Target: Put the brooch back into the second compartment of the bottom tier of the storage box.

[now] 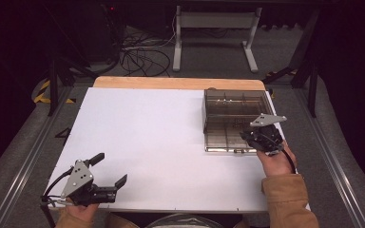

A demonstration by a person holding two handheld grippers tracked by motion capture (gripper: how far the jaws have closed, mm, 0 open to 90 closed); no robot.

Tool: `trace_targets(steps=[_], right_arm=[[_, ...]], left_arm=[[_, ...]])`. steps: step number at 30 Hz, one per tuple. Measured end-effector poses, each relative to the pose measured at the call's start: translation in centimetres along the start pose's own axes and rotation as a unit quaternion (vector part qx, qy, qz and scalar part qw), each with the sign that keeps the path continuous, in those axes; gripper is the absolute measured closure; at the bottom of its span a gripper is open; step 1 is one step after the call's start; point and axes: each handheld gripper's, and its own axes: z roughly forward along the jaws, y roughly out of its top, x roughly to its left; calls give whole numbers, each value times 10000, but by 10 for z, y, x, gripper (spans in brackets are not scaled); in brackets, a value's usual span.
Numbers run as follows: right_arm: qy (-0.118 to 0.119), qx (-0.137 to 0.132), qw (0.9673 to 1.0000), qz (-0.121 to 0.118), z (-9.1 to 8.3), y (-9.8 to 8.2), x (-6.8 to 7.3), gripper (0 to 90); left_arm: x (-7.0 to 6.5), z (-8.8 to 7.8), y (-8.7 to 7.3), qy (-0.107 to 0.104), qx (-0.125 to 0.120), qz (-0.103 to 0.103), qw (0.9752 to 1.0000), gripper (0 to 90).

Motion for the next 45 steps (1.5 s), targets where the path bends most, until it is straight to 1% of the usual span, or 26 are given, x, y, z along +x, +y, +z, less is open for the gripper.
trace_targets(steps=[3, 6, 11, 13, 15, 21, 26, 29, 35, 39, 45], right_arm=[[69, 2, 9999, 141, 6, -3, -3, 785], [69, 65, 9997, 220, 11, -5, -6, 785], [0, 164, 9993, 346, 19, -7, -8, 784], [-57, 188, 9992, 340, 22, -9, -10, 784], [-84, 224, 9990, 385, 25, -10, -11, 784], [-107, 275, 9982, 514, 33, -14, -17, 785], [-163, 309, 9980, 532, 37, -17, -18, 784], [-171, 347, 9975, 589, 40, -19, -20, 784], [-199, 391, 9976, 541, 44, -19, -18, 785], [-210, 481, 9975, 476, 48, -20, -17, 785], [-193, 543, 9972, 471, 51, -20, -15, 784]], left_arm=[[0, 0, 0, -4, 3, -25, 10000, 16], [0, 0, 0, -6, 6, -22, 10000, 16], [0, 0, 0, -8, 4, -23, 10000, 15], [0, 1, 0, -9, 3, -25, 10000, 15], [-1, 0, 0, -7, 1, -23, 10000, 15], [-1, 1, 0, -9, 6, -25, 10000, 15], [0, 1, 0, -10, 7, -24, 10000, 16], [-1, 1, 0, -18, 3, -26, 10000, 15], [-1, 1, 0, -15, 5, -38, 10000, 16], [-1, 1, 0, -20, 5, -32, 10000, 15], [-1, 1, 0, -19, 6, -41, 10000, 16]])
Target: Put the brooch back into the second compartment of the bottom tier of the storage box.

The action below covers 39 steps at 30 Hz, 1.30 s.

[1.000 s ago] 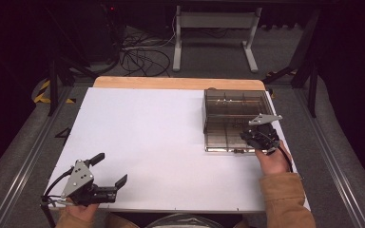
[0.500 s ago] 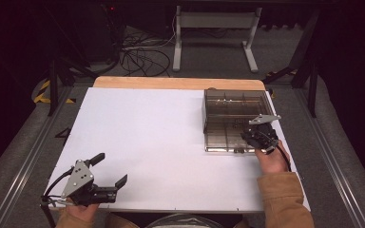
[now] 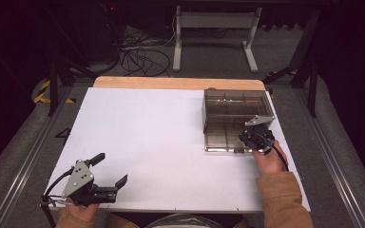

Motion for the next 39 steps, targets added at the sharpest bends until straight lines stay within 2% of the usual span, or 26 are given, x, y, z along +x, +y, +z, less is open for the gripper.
trace_targets(steps=[18, 21, 27, 30, 34, 39], right_arm=[[-7, 68, 10000, -1, 3, -1, 1, 779], [-68, 24, 10000, 3, 3, -1, 1, 703], [-96, -49, 9999, -40, 0, 0, 2, 635], [-108, -149, 9998, -63, -5, 1, 4, 592], [212, -432, 9988, 54, -19, 3, 3, 520], [327, -771, 9965, 24, -35, 5, 4, 466]], left_arm=[[0, 0, 0, -6, 6, -1, 10000, 16], [0, 0, 0, -3, 4, -11, 10000, 16], [0, 1, 0, -8, 13, 1, 10000, 15], [1, 1, 0, -4, 11, 21, 10000, 15], [1, 1, 1, 0, 4, 29, 10000, 16], [1, 1, 1, -4, 2, 23, 10000, 16]])
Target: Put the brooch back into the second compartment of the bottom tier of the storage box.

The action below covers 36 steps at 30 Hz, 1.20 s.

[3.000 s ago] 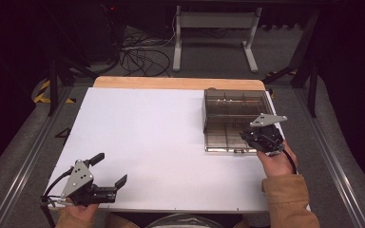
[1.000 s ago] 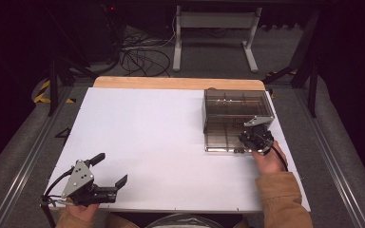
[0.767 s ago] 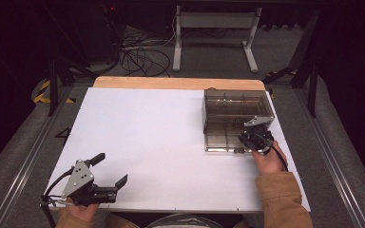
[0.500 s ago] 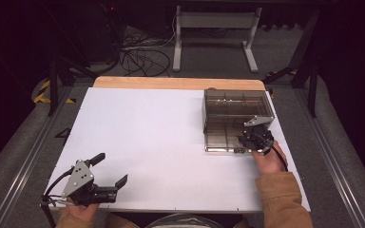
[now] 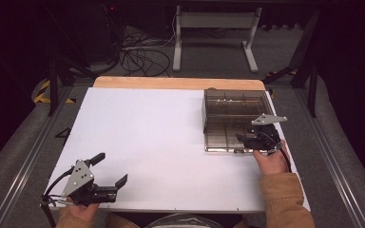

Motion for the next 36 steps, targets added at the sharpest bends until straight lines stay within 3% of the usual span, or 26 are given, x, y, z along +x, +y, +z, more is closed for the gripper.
trace_targets(steps=[20, 24, 36], right_arm=[[84, -163, 9998, -98, -11, 4, 7, 409], [131, -253, 9993, -244, -18, 9, 13, 380], [484, -640, 9957, -458, -37, 19, 32, 187]], left_arm=[[0, 0, 0, 3, 3, -2, 10000, 16], [0, 0, 0, 5, -11, -17, 10000, 16], [1, -1, 0, 14, -28, -8, 10000, 15]])
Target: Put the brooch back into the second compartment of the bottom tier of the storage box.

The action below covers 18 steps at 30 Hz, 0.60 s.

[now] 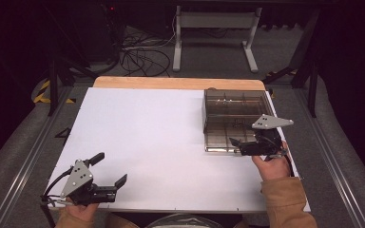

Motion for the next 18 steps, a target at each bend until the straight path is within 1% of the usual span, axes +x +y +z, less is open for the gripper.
trace_targets(steps=[3, 6, 10, 14, 18], right_arm=[[178, -134, 9997, 30, -4, 1, 4, 141], [360, -226, 9991, -60, -6, 1, 8, 114], [492, -315, 9982, -128, -8, -1, 12, 57], [684, -460, 9964, -176, -10, -4, 16, 23], [883, -577, 9943, -177, -11, -7, 19, 13]], left_arm=[[0, 0, 0, 1, -2, -2, 10000, 15], [0, 0, 0, 5, -3, -22, 10000, 16], [0, -1, 0, 2, -5, -1, 10000, 16], [0, 0, 0, 6, -9, -13, 10000, 16], [0, 0, 0, 6, -9, -22, 10000, 16]])
